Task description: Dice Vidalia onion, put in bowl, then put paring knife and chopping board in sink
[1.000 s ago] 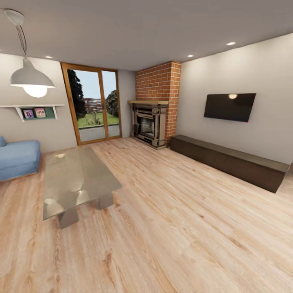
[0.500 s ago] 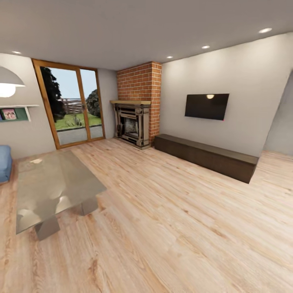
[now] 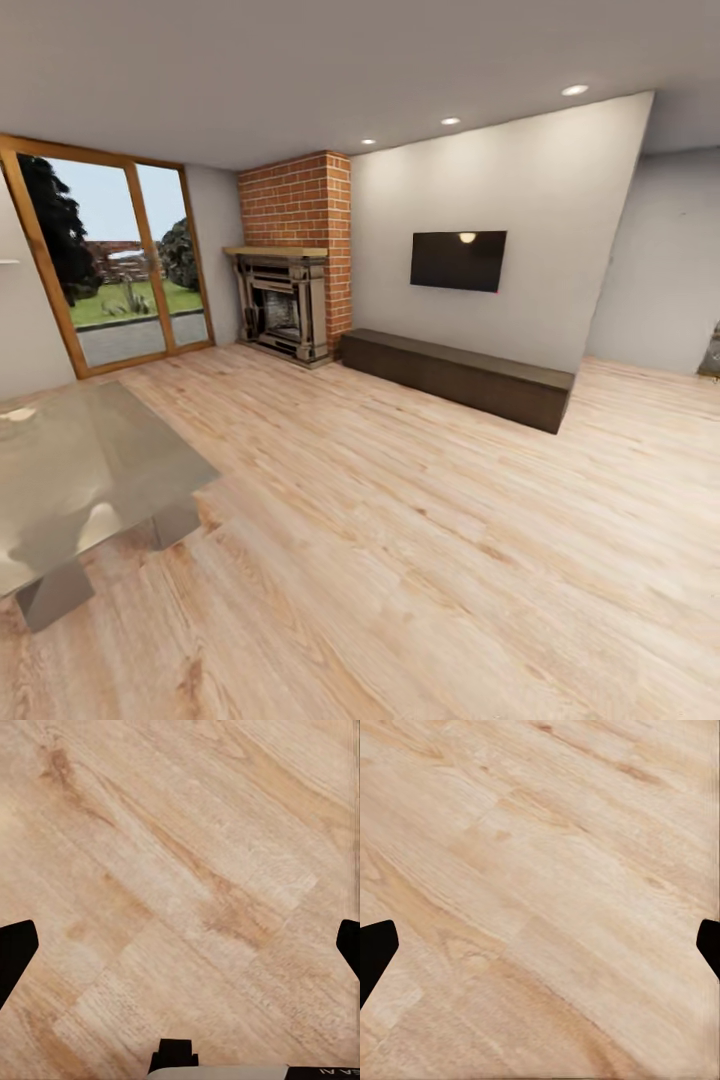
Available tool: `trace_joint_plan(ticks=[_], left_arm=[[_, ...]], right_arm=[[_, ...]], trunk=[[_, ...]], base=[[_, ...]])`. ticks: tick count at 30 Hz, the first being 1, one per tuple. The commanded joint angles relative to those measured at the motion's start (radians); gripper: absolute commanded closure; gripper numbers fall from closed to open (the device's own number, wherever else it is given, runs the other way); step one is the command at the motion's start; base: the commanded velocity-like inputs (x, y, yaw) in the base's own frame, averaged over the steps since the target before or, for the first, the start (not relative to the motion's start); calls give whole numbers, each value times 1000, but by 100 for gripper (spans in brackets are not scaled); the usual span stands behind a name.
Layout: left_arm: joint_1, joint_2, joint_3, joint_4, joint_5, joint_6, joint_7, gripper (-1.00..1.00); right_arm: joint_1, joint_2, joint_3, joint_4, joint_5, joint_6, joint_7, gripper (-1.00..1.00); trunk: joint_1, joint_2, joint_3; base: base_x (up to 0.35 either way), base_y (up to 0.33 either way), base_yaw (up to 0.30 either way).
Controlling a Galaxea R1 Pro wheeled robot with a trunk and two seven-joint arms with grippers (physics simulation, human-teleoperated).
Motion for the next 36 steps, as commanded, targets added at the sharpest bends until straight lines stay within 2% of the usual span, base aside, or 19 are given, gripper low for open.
trace_joint_plan(ticks=[1,36], left_arm=[[1,0,0,-2,3,-1,0,-100],[1,0,0,-2,3,-1,0,-100]], right_arm=[[0,0,1,0,1,-2,-3,-100],[0,0,2,0,0,-2,-3,-100]], trunk=[[0,0,-1],[0,0,-1]], base=[[0,0,-277],[0,0,-276]])
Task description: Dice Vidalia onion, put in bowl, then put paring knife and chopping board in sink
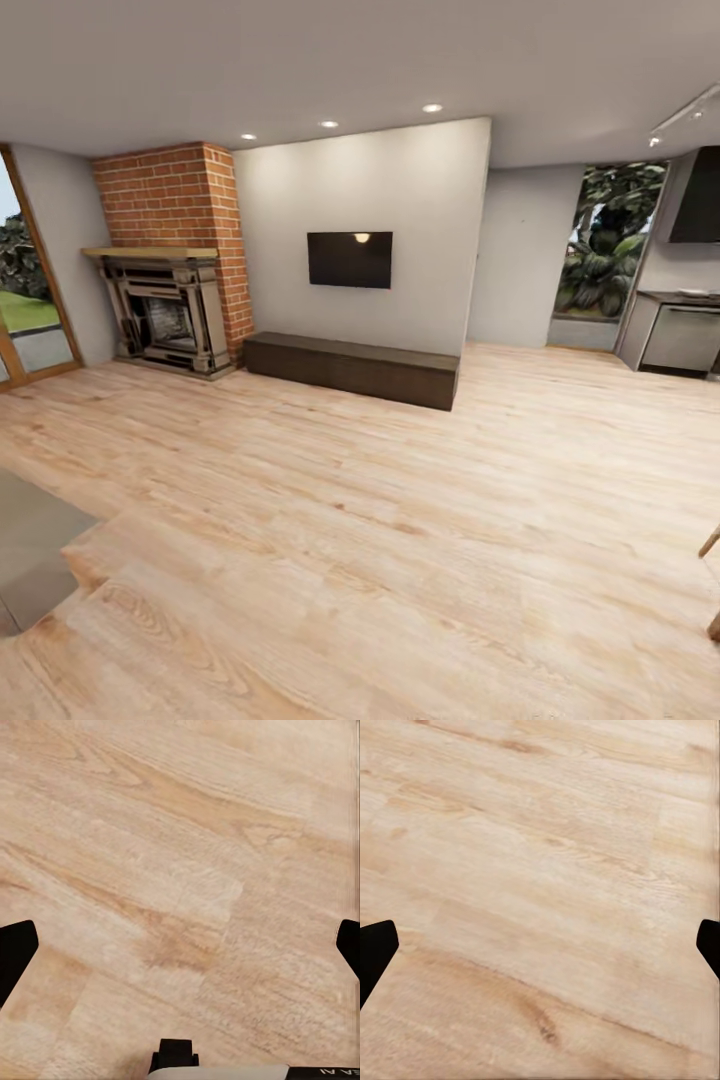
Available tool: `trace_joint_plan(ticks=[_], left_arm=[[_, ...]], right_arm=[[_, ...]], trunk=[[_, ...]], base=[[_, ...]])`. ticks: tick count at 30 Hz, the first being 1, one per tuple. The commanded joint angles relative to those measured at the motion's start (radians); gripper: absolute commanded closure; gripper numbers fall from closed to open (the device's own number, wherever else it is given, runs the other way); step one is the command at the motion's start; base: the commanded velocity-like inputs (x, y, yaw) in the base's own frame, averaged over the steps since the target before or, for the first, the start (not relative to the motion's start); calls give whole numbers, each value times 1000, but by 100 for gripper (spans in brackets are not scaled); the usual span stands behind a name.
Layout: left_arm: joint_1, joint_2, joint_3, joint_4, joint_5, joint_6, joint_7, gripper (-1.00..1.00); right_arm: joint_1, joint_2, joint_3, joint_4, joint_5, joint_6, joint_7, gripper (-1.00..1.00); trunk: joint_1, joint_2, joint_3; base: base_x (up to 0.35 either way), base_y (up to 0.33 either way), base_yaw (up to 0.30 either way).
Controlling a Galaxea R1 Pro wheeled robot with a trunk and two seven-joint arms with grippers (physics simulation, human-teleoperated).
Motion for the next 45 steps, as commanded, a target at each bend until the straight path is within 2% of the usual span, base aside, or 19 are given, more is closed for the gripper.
trace_joint_plan(ticks=[1,21,45], left_arm=[[1,0,0,-2,3,-1,0,-100],[1,0,0,-2,3,-1,0,-100],[1,0,0,-3,3,0,0,-100]], right_arm=[[0,0,1,0,1,-2,-3,-100],[0,0,1,0,0,-2,-3,-100],[0,0,1,0,0,-3,-3,-100]], trunk=[[0,-1,-1],[0,-1,-1],[0,-1,-1]], base=[[0,0,-277],[39,0,-276],[292,0,-276]])
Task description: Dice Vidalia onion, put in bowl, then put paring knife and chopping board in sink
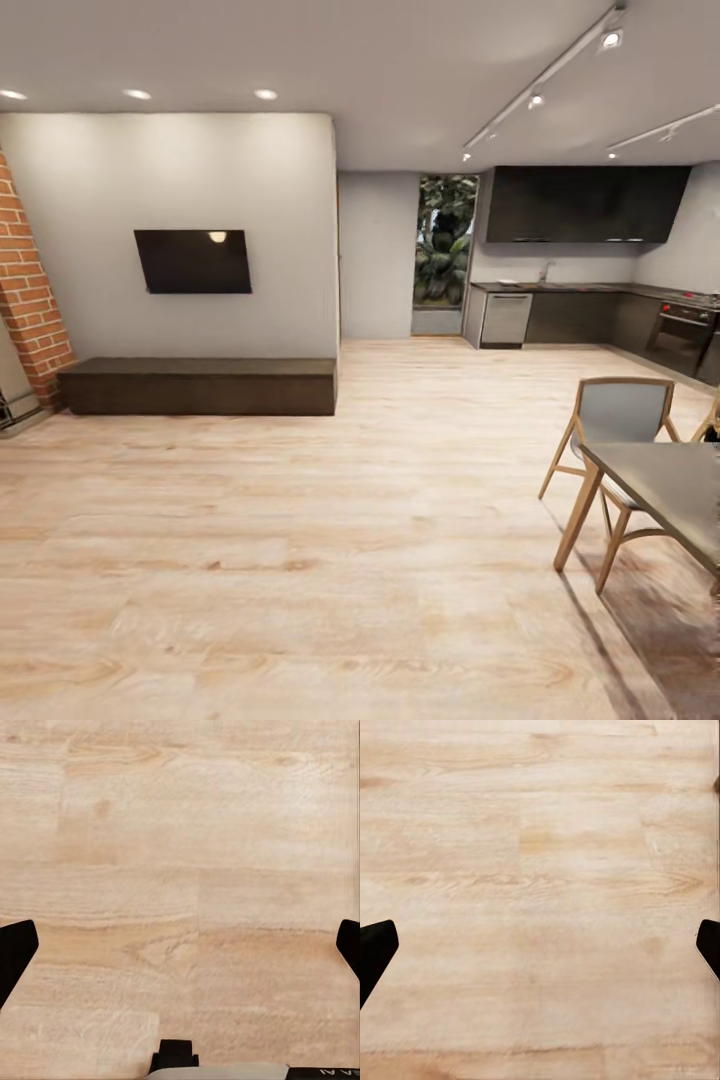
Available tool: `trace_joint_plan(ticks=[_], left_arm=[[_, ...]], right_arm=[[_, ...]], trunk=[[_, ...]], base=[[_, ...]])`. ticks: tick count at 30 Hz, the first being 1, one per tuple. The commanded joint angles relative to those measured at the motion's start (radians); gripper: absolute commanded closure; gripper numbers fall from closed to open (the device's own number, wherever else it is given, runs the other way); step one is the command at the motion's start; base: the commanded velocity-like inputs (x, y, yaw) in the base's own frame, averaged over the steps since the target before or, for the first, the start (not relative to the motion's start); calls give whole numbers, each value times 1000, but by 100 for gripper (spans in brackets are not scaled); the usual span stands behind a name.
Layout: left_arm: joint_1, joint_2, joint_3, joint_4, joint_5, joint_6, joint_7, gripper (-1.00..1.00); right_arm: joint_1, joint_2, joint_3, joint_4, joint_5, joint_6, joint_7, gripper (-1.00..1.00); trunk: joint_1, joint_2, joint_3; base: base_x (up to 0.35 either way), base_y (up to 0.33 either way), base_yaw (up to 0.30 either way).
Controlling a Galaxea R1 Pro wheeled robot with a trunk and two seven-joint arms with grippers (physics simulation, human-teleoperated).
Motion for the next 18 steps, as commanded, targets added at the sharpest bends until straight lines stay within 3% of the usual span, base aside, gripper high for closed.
trace_joint_plan(ticks=[1,6,18], left_arm=[[1,0,0,-2,3,-1,0,-100],[1,0,0,-1,3,-1,0,-100],[1,0,0,0,3,-1,0,-100]], right_arm=[[0,0,1,0,1,-2,-3,-100],[0,0,1,0,1,-2,-3,-100],[0,0,1,0,1,-2,-3,-100]], trunk=[[1,0,-1],[1,0,-1],[1,0,-1]], base=[[322,0,-276],[322,0,-130],[322,0,-8]])
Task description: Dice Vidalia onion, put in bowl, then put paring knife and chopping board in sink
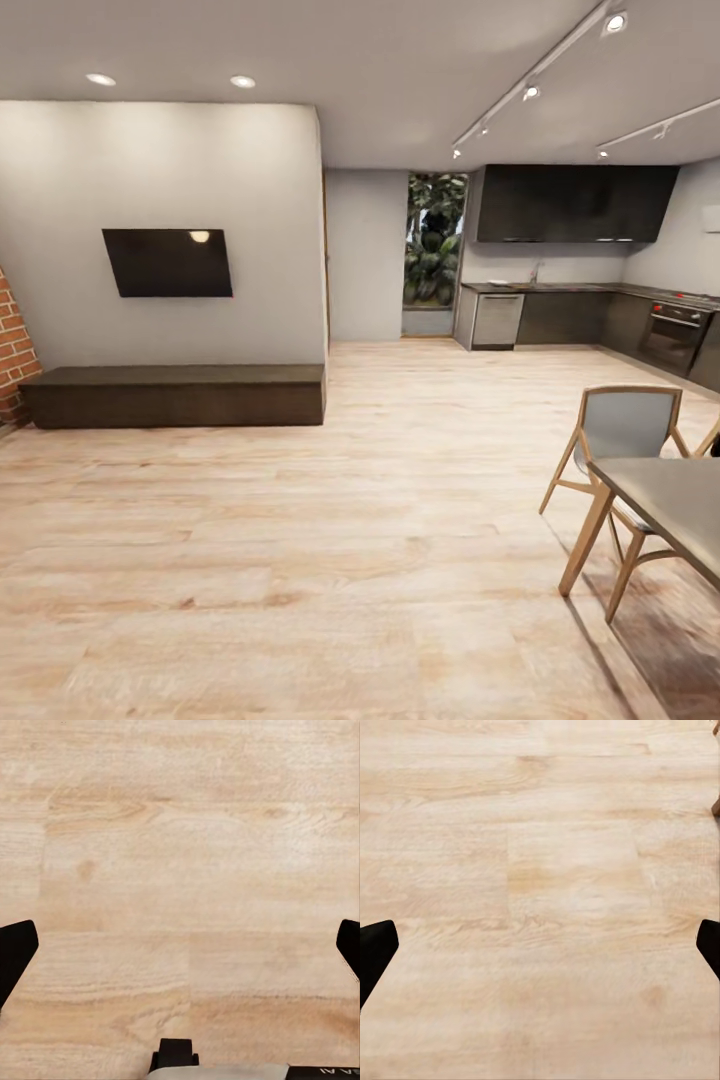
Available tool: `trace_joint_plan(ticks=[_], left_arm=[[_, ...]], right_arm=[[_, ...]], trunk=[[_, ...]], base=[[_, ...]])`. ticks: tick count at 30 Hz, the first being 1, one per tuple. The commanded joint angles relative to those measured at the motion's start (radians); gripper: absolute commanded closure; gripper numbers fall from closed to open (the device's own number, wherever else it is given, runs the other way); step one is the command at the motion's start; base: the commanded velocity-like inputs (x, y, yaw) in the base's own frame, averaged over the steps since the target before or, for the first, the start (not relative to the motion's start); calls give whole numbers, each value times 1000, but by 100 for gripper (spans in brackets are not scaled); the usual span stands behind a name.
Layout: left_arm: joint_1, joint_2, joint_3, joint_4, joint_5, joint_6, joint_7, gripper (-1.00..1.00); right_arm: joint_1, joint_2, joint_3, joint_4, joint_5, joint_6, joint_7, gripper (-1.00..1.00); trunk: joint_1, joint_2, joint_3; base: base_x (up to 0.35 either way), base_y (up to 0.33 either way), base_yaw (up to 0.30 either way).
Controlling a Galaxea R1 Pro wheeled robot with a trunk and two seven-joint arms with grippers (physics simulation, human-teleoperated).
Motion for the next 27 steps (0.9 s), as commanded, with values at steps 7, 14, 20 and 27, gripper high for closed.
trace_joint_plan(ticks=[7,14,20,27], left_arm=[[0,0,0,-1,3,-1,0,-100],[0,0,0,-1,3,-1,0,-100],[0,0,0,-1,3,-1,0,-100],[0,0,0,-1,3,-1,0,-100]], right_arm=[[0,0,1,0,1,-2,-3,-100],[0,0,1,1,1,-2,-3,-100],[0,0,1,0,1,-2,-4,-100],[0,0,1,0,1,-2,-3,-100]], trunk=[[1,0,-1],[1,0,-1],[1,0,-1],[1,0,-1]], base=[[322,0,0],[322,0,0],[322,0,0],[322,0,0]])
